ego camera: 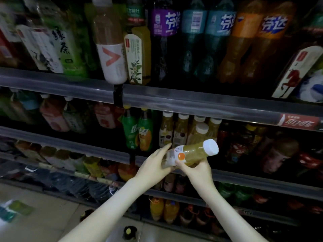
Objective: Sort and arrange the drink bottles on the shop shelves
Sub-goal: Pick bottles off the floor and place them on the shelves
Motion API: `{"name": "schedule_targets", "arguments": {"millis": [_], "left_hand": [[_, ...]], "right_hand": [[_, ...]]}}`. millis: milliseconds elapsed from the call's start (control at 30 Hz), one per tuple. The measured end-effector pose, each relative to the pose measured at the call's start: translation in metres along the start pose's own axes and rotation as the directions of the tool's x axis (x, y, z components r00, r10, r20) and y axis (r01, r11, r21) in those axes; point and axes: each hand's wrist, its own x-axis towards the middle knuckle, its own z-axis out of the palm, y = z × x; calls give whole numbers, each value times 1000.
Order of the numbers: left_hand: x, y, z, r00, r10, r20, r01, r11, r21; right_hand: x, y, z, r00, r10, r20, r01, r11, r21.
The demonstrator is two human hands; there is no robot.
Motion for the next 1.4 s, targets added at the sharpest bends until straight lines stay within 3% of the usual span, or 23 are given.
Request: {"name": "schedule_targets", "arguments": {"millis": [167, 333, 400, 667, 800, 900, 1133, 1267, 1333, 1400], "left_hand": [[10, -12, 18, 996, 30, 89, -39, 994, 98], [29, 13, 45, 995, 99, -23, -99, 995, 16], [40, 27, 58, 994, 98, -50, -97, 995, 31], [89, 57, 88, 989, -114, -94, 135, 956, 259], [99, 48, 85, 992, -119, -34, 123, 982, 141], [100, 48, 75, 995, -102, 2, 101, 991, 82], [100, 36, 64, 994, -103, -38, 104, 994, 42], [98, 37, 62, 991, -118, -58, 120, 992, 43], [94, 43, 63, 990, -130, -49, 136, 980, 146], [82, 59, 63, 990, -111, -87, 140, 848, 512]], "right_hand": [[-17, 8, -31, 974, -7, -229, -18, 994, -105], [-20, 13, -67, 924, -9, -382, -45, 990, -133], [-18, 16, -73, 927, -17, -376, -48, 986, -162], [-8, 17, -98, 935, -36, -352, -59, 965, -255], [12, 19, -106, 939, -1, -343, -101, 955, -280], [31, 21, -99, 966, 51, -253, -140, 926, -350], [71, 5, -68, 984, 177, -19, -158, 816, -556], [76, 9, -63, 983, 183, 18, -138, 801, -583], [71, 13, -62, 978, 207, 11, -167, 820, -547], [61, 8, -66, 984, 179, -12, -152, 798, -583]]}}
